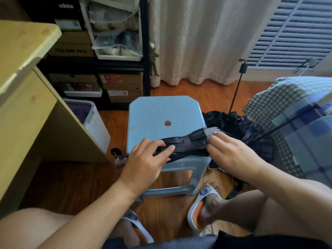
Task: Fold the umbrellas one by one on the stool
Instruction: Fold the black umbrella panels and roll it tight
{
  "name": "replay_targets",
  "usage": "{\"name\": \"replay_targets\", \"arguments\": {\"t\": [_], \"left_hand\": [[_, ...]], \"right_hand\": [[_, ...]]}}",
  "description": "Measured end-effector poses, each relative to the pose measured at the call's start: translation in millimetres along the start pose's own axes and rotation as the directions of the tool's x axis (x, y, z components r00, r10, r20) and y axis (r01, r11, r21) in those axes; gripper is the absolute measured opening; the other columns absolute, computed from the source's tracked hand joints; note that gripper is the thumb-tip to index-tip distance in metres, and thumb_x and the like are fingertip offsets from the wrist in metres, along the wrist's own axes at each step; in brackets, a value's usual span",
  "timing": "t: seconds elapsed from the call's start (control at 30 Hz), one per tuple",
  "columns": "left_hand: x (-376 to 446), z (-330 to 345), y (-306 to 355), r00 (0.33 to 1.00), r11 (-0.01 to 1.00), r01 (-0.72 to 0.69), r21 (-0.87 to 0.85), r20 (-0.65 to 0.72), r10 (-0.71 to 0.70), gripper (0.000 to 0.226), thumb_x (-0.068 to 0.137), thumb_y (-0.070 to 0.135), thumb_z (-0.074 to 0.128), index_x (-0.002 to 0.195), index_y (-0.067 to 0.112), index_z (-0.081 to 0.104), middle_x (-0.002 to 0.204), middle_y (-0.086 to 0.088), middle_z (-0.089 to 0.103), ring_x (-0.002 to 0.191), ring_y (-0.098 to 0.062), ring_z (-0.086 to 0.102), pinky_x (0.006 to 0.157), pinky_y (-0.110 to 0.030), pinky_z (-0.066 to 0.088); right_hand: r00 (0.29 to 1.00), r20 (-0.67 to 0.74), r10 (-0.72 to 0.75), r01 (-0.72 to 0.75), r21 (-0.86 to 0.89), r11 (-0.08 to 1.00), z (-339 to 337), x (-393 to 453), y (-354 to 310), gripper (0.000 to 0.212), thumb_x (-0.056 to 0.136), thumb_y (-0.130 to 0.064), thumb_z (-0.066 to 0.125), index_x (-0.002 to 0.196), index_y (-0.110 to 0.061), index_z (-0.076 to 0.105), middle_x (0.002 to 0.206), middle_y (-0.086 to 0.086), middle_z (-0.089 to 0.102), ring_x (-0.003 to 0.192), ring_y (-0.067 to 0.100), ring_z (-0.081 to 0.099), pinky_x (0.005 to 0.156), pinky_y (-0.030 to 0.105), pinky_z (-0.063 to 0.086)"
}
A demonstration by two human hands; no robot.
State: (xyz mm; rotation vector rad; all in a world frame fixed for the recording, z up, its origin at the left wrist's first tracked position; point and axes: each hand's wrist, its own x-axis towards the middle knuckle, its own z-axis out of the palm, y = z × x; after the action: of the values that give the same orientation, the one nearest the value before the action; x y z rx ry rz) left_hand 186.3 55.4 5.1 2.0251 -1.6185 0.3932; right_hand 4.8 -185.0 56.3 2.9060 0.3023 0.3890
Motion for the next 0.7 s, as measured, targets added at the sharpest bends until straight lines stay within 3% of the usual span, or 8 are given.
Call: {"name": "replay_targets", "arguments": {"t": [0.1, 0.2, 0.3, 0.37, 0.43, 0.57, 0.7], "left_hand": [[1.0, -1.0, -1.7, 1.000, 0.999, -0.010, -0.031, 0.025, 0.011, 0.034, 0.098, 0.017, 0.066, 0.132, 0.019, 0.068, 0.120, -0.011, 0.062, 0.097, -0.028, 0.054, 0.069, -0.043, 0.056], [2.6, -4.2, -0.1, 1.000, 0.997, 0.024, -0.070, 0.021, -0.023, 0.039, 0.088, 0.010, 0.078, 0.126, 0.019, 0.072, 0.126, -0.013, 0.060, 0.096, -0.026, 0.052, 0.065, -0.038, 0.056], [2.5, -6.3, 3.9, 0.998, 0.994, 0.046, -0.096, 0.034, -0.043, 0.039, 0.085, 0.009, 0.080, 0.121, 0.023, 0.074, 0.126, -0.010, 0.061, 0.095, -0.026, 0.053, 0.064, -0.036, 0.054], [2.9, -5.9, 6.2, 0.998, 0.994, 0.051, -0.097, 0.039, -0.048, 0.035, 0.085, 0.010, 0.079, 0.117, 0.023, 0.074, 0.122, -0.007, 0.063, 0.093, -0.027, 0.055, 0.065, -0.037, 0.053], [3.1, -5.6, 7.0, 0.998, 0.994, 0.050, -0.094, 0.051, -0.045, 0.033, 0.086, 0.011, 0.079, 0.116, 0.022, 0.074, 0.115, -0.005, 0.063, 0.092, -0.027, 0.055, 0.066, -0.036, 0.052], [3.8, -7.5, 7.4, 0.997, 0.994, 0.048, -0.103, 0.060, -0.042, 0.035, 0.084, 0.010, 0.081, 0.117, 0.020, 0.074, 0.111, -0.006, 0.061, 0.093, -0.025, 0.054, 0.064, -0.033, 0.051], [7.4, -7.8, 6.0, 0.994, 0.991, 0.094, -0.096, 0.071, -0.088, 0.035, 0.087, 0.013, 0.078, 0.120, 0.020, 0.071, 0.132, -0.010, 0.057, 0.098, -0.026, 0.054, 0.066, -0.039, 0.059]], "right_hand": [[0.995, -0.002, -0.095, 0.095, -0.001, 0.995, -2.2, -2.1, 13.8, 0.019, 0.101, 0.006, 0.050, 0.099, 0.001, 0.068, 0.097, 0.017, 0.061, 0.090, 0.039, 0.062, 0.086, 0.048, 0.057], [0.996, 0.018, -0.089, 0.088, 0.052, 0.995, -6.0, 2.5, 12.5, 0.015, 0.102, 0.002, 0.052, 0.099, -0.001, 0.067, 0.100, 0.015, 0.059, 0.094, 0.038, 0.061, 0.090, 0.047, 0.055], [0.990, 0.009, 0.139, -0.137, 0.261, 0.956, -14.6, 3.8, 4.6, 0.010, 0.101, -0.010, 0.061, 0.106, -0.004, 0.067, 0.108, 0.009, 0.056, 0.089, 0.027, 0.061, 0.081, 0.040, 0.057], [0.945, -0.017, 0.327, -0.299, 0.362, 0.883, -20.6, 8.4, 2.5, 0.027, 0.097, -0.017, 0.066, 0.121, -0.005, 0.064, 0.123, 0.007, 0.052, 0.082, 0.017, 0.061, 0.071, 0.033, 0.059], [0.939, -0.012, 0.343, -0.325, 0.298, 0.898, -20.2, 14.2, 3.0, 0.033, 0.093, -0.015, 0.068, 0.125, -0.005, 0.064, 0.130, 0.009, 0.051, 0.081, 0.019, 0.063, 0.068, 0.033, 0.059], [0.977, 0.041, 0.208, -0.211, 0.105, 0.972, -11.7, 16.6, 1.6, 0.021, 0.088, 0.004, 0.068, 0.109, -0.002, 0.066, 0.117, 0.013, 0.057, 0.087, 0.030, 0.062, 0.067, 0.042, 0.059], [0.991, -0.005, 0.132, -0.132, 0.019, 0.991, -8.0, 3.1, 4.3, 0.023, 0.092, 0.008, 0.056, 0.113, 0.006, 0.066, 0.112, 0.018, 0.061, 0.097, 0.033, 0.063, 0.078, 0.037, 0.060]]}}
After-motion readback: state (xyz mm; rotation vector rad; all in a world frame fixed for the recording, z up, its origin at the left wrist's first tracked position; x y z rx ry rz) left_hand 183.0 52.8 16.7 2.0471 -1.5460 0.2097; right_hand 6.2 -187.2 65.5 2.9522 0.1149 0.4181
